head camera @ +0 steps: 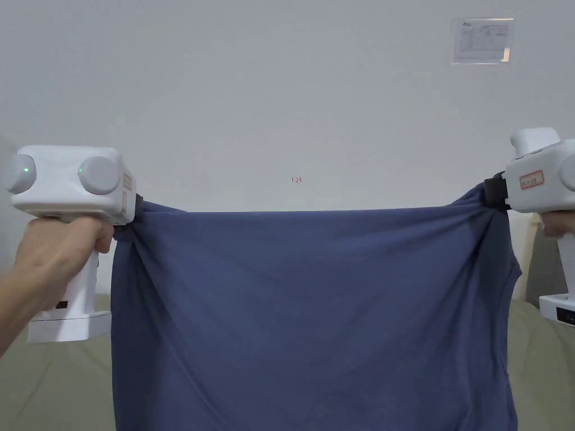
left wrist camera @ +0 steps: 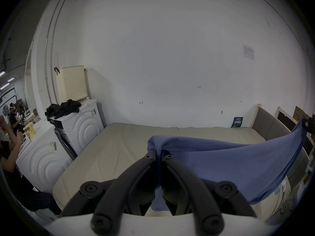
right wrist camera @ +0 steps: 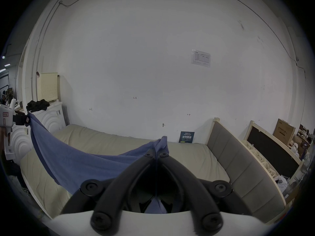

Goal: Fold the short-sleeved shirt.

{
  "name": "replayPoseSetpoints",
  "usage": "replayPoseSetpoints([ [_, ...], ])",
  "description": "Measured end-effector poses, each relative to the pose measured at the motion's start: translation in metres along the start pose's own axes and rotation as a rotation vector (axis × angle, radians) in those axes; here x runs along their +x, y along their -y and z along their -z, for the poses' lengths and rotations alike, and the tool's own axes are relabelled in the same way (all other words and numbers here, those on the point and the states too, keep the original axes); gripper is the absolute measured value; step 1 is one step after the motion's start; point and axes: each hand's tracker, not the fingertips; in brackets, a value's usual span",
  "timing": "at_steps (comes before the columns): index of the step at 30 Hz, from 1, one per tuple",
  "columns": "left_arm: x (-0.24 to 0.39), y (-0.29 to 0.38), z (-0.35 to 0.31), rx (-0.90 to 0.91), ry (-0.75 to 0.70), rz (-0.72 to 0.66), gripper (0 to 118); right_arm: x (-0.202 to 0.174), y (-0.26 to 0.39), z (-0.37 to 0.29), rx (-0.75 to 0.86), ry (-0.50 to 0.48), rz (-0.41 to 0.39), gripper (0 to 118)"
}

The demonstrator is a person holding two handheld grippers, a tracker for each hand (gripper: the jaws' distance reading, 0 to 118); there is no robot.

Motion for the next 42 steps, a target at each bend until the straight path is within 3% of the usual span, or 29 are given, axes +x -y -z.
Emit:
replayPoseSetpoints([
  [11,0.025,-0.037,0.081,-0.001,-0.040,0.002,1,0.000,-0.057,0.095,0.012,0.039,-0.054,2],
  [25,0.060,-0.046,0.182,-0.003,-0.089,0.005,1,-0.001,-0.072,0.203,0.007,0.078,-0.074,2],
  [36,0.072,0.059,0.248,-0.155,-0.072,0.056,1,-0.007,0.054,0.252,-0.161,0.030,-0.051,2],
  [42,0.068,0.149,0.245,-0.268,-0.032,0.094,1,-0.012,0.158,0.212,-0.262,-0.029,-0.031,2],
])
